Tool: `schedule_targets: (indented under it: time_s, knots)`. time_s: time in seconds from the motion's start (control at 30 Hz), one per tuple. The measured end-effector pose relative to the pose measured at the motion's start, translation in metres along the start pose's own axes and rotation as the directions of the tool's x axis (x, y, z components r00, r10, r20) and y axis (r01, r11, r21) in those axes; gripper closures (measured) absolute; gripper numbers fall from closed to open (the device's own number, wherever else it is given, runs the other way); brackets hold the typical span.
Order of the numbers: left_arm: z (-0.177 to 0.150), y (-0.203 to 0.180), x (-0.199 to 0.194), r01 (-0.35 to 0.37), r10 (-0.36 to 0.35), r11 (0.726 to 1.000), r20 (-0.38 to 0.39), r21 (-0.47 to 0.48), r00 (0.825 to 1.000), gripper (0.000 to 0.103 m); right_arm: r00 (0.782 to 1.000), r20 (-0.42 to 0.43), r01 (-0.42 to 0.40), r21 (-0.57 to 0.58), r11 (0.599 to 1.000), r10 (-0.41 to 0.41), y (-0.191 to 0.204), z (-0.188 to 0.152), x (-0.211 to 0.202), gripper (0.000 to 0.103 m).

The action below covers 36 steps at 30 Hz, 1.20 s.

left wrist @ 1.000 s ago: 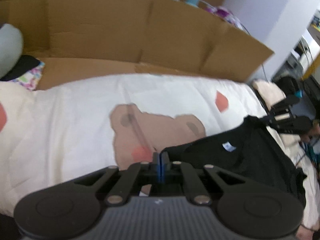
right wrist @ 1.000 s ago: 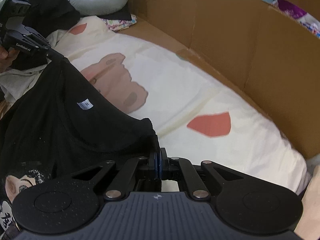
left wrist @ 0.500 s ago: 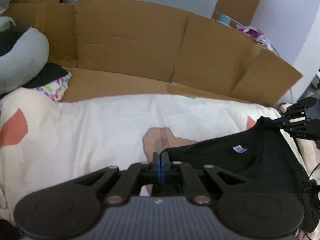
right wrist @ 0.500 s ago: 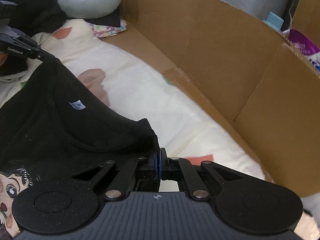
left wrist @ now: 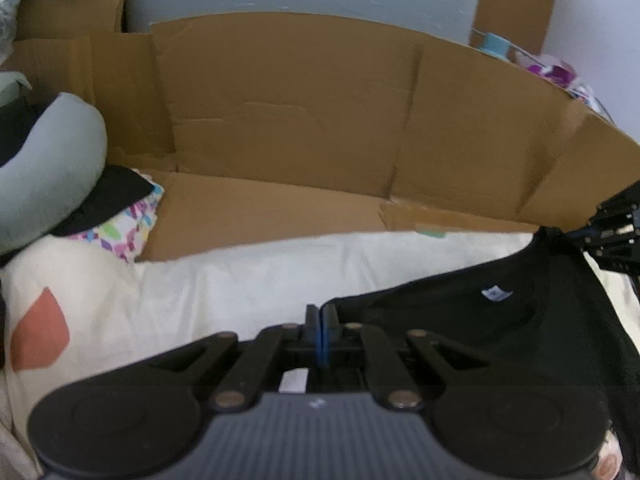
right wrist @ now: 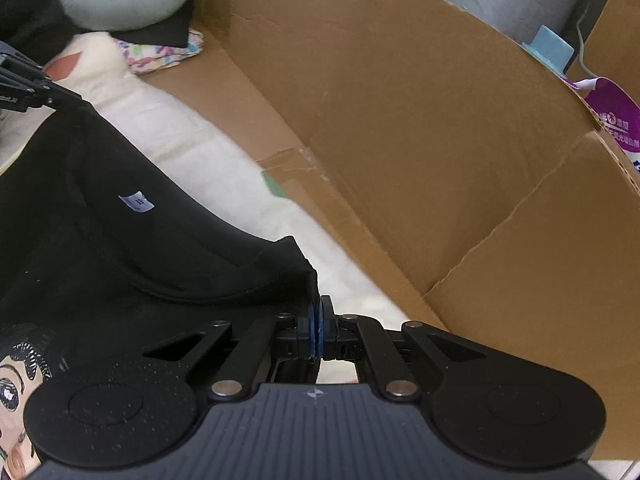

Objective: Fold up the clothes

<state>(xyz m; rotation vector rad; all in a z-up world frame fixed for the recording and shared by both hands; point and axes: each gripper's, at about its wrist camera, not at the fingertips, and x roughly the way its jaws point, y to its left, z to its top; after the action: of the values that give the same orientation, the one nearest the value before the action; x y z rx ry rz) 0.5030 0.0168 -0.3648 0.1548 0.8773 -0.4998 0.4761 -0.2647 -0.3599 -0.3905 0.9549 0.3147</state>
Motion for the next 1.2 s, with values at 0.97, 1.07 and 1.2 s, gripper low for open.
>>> schedule_targets:
  time_s: [0.97, 1.07, 1.2]
  knots:
    - [-0.063, -0.010, -0.069, -0.083, 0.071, 0.995, -0.181, -0.059, 0.981, 0.051, 0.984, -0.064, -0.145, 0.233, 0.962, 0.164, -0.035, -0.084, -0.053, 0.059]
    - [-0.079, -0.013, -0.082, -0.094, 0.079, 0.993, -0.194, -0.068, 0.978, 0.051, 0.985, -0.073, -0.134, 0.258, 0.957, 0.157, -0.035, -0.108, -0.064, 0.059]
    - [-0.096, -0.011, -0.092, -0.114, 0.098, 0.991, -0.198, -0.075, 0.975, 0.051, 0.983, -0.066, -0.145, 0.289, 0.946, 0.170, -0.035, -0.134, -0.071, 0.059]
